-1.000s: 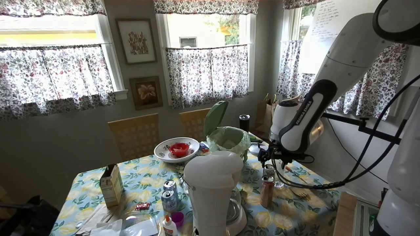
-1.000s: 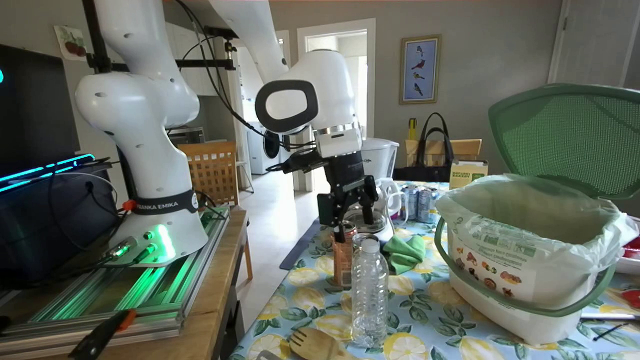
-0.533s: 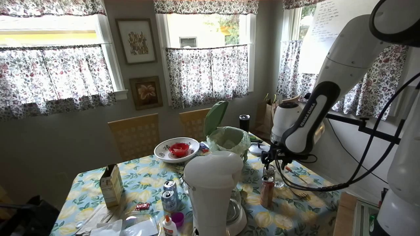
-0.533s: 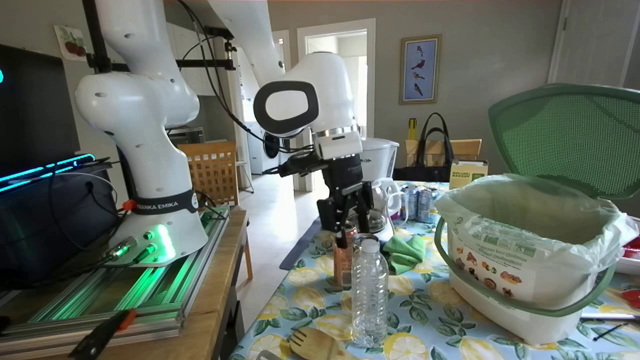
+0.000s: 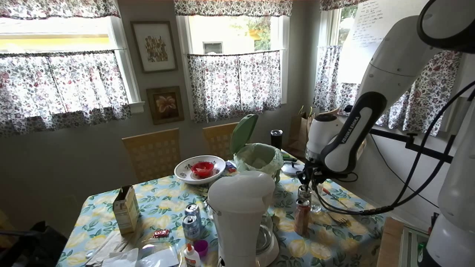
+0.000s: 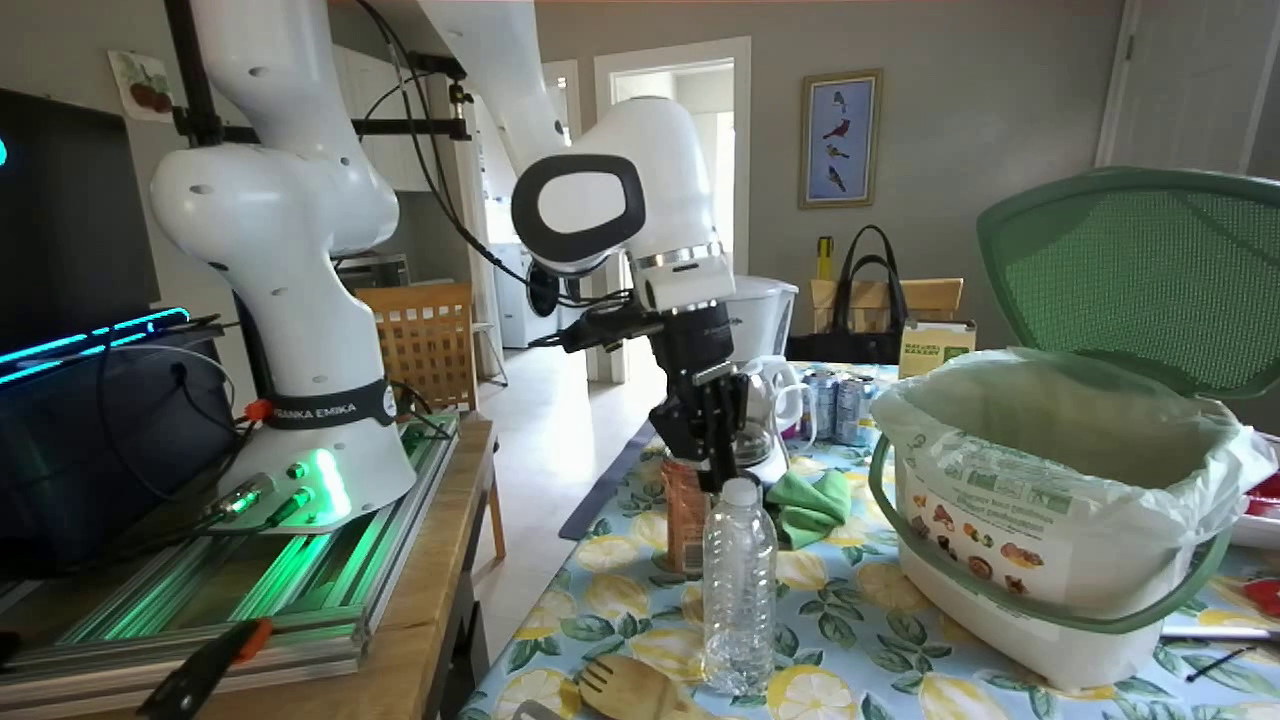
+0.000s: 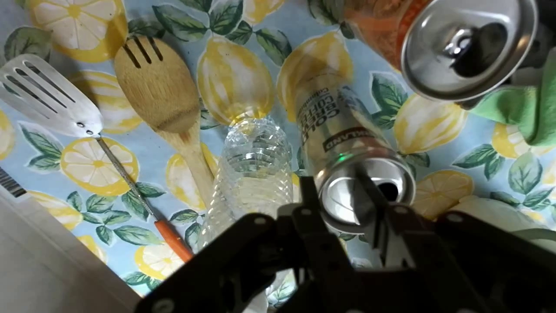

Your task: Put the bottle and two cans in a straight line

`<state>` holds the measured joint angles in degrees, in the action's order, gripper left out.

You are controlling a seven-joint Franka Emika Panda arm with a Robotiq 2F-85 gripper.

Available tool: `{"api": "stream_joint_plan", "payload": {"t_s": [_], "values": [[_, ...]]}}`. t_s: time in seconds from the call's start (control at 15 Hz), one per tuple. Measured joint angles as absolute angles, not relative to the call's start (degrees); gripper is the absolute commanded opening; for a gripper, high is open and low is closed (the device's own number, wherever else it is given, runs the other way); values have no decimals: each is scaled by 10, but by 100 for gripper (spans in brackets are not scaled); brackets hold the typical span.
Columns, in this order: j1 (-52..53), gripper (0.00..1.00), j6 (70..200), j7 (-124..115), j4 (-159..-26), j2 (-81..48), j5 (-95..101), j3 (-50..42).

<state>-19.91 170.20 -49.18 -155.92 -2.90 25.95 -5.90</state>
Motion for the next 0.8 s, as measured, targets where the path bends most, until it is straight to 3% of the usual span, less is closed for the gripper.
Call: {"api": "stream_joint_plan", "payload": {"t_s": [0.4, 0.8], "values": [[-198, 98, 1705, -493, -1558, -30, 261, -58], [-192, 100, 1713, -493, -1553, -31, 261, -56]]}}
